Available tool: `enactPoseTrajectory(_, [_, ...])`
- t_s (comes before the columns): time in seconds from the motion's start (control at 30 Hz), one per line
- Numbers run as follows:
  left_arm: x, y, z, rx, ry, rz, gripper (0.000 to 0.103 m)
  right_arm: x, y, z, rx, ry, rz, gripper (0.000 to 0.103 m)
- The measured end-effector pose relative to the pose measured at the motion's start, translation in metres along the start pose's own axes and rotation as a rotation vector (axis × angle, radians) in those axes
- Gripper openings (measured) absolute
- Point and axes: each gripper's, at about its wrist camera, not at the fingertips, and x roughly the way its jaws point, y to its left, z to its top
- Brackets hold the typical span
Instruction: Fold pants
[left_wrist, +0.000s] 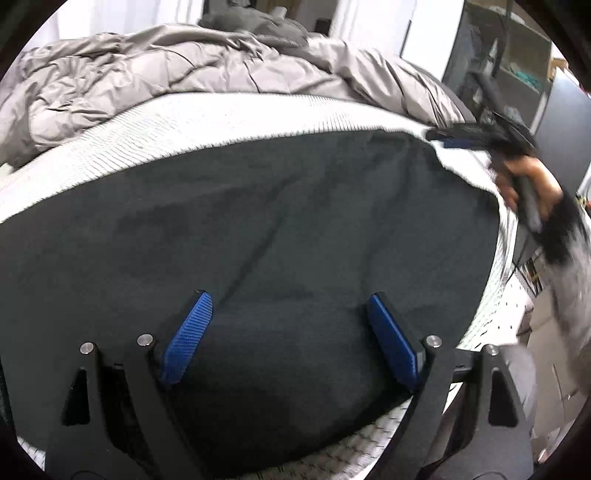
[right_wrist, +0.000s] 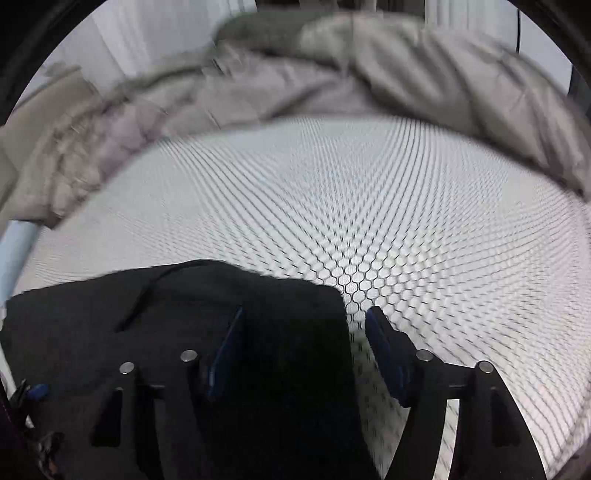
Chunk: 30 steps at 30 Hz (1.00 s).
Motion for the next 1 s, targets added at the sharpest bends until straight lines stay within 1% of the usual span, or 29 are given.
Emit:
enactPoseTrajectory(0.03, [-0.004,-0.004,0.005,0.003,-0.015,-0.004,0.085,-0.019,0.002,-0.008,-0.004,-0.043,0.001,0.080])
enactPoseTrajectory(0.07, [-0.005,-0.009,0.011,0.010,-0.024,-0.005,0.085,-0.041,0.009,-0.020,-0.024,-0.096,0.006,0.081])
enactPoseTrajectory(0.1, [0.000,-0.017,0.020,0.026,-0.022,-0.005,0.087,-0.052,0.018,-0.029,-0.048,-0.114,0.016,0.081])
enactPoseTrajectory(0.13, [0.007,-0.023,0.027,0.038,-0.008,-0.013,0.087,-0.059,0.031,-0.040,-0.082,-0.116,0.036,0.081])
enactPoseTrajectory(0.2, [0.035,-0.034,0.040,0.063,0.056,-0.025,0.087,-0.064,0.063,-0.065,-0.162,-0.105,0.105,0.081])
enactPoseTrajectory(0.23, [0.049,-0.035,0.043,0.076,0.094,-0.024,0.087,-0.056,0.085,-0.076,-0.218,-0.076,0.149,0.081])
enactPoseTrajectory(0.27, [0.060,-0.035,0.042,0.082,0.138,-0.004,0.087,-0.049,0.097,-0.088,-0.259,-0.051,0.179,0.081])
enactPoseTrajectory(0.3, [0.068,-0.031,0.038,0.081,0.162,0.012,0.087,-0.034,0.112,-0.096,-0.308,-0.009,0.202,0.074])
enactPoseTrajectory(0.33, [0.068,-0.028,0.036,0.085,0.145,-0.004,0.087,-0.016,0.122,-0.105,-0.352,0.048,0.197,0.071])
enactPoseTrajectory(0.37, [0.065,-0.025,0.034,0.082,0.136,-0.017,0.087,-0.008,0.124,-0.115,-0.393,0.074,0.170,0.070])
enactPoseTrajectory(0.4, [0.062,-0.022,0.032,0.076,0.134,-0.018,0.087,-0.008,0.122,-0.122,-0.437,0.050,0.149,0.069])
enactPoseTrajectory(0.43, [0.058,-0.018,0.031,0.077,0.132,-0.010,0.088,-0.016,0.117,-0.128,-0.451,0.033,0.121,0.069])
enactPoseTrajectory(0.47, [0.055,-0.017,0.030,0.083,0.130,0.005,0.089,-0.021,0.106,-0.127,-0.447,0.024,0.054,0.065])
enactPoseTrajectory(0.5, [0.052,-0.015,0.028,0.084,0.130,0.016,0.089,-0.027,0.095,-0.125,-0.425,0.012,0.026,0.052])
enactPoseTrajectory(0.53, [0.048,-0.015,0.030,0.078,0.135,0.026,0.089,-0.033,0.082,-0.123,-0.385,0.010,0.036,0.040])
enactPoseTrajectory(0.57, [0.043,-0.016,0.033,0.068,0.136,0.036,0.088,-0.037,0.077,-0.124,-0.361,0.011,0.037,0.039])
enactPoseTrajectory(0.6, [0.034,-0.019,0.038,0.053,0.116,0.037,0.086,-0.044,0.076,-0.126,-0.345,0.002,0.031,0.040])
enactPoseTrajectory(0.63, [0.027,-0.018,0.041,0.048,0.091,0.017,0.087,-0.049,0.082,-0.128,-0.345,-0.011,0.005,0.044])
enactPoseTrajectory(0.67, [0.018,-0.023,0.038,0.051,0.060,-0.028,0.087,-0.058,0.090,-0.134,-0.351,-0.030,-0.002,0.045])
enactPoseTrajectory(0.7, [0.014,-0.028,0.035,0.061,0.055,-0.071,0.090,-0.067,0.101,-0.139,-0.348,-0.051,0.056,0.050])
enactPoseTrajectory(0.73, [0.015,-0.037,0.027,0.093,0.082,-0.109,0.091,-0.069,0.112,-0.143,-0.339,-0.057,0.131,0.059])
enactPoseTrajectory(0.77, [0.019,-0.042,0.020,0.128,0.110,-0.114,0.091,-0.068,0.126,-0.147,-0.334,-0.053,0.180,0.061])
enactPoseTrajectory(0.8, [0.023,-0.046,0.011,0.183,0.139,-0.075,0.091,-0.063,0.144,-0.153,-0.360,-0.041,0.214,0.062])
enactPoseTrajectory(0.83, [0.024,-0.048,0.004,0.224,0.144,-0.034,0.091,-0.058,0.156,-0.162,-0.406,-0.030,0.231,0.061])
enactPoseTrajectory(0.87, [0.022,-0.045,0.000,0.240,0.143,-0.013,0.092,-0.051,0.165,-0.170,-0.454,-0.025,0.202,0.061])
enactPoseTrajectory(0.9, [0.017,-0.039,-0.004,0.231,0.143,-0.014,0.093,-0.046,0.166,-0.176,-0.484,-0.025,0.169,0.061])
enactPoseTrajectory(0.97, [0.000,-0.020,-0.008,0.186,0.131,-0.025,0.093,-0.050,0.146,-0.180,-0.469,-0.054,0.137,0.065])
enactPoseTrajectory(1.0, [-0.011,-0.008,-0.012,0.164,0.122,-0.009,0.093,-0.052,0.130,-0.179,-0.432,-0.059,0.091,0.066])
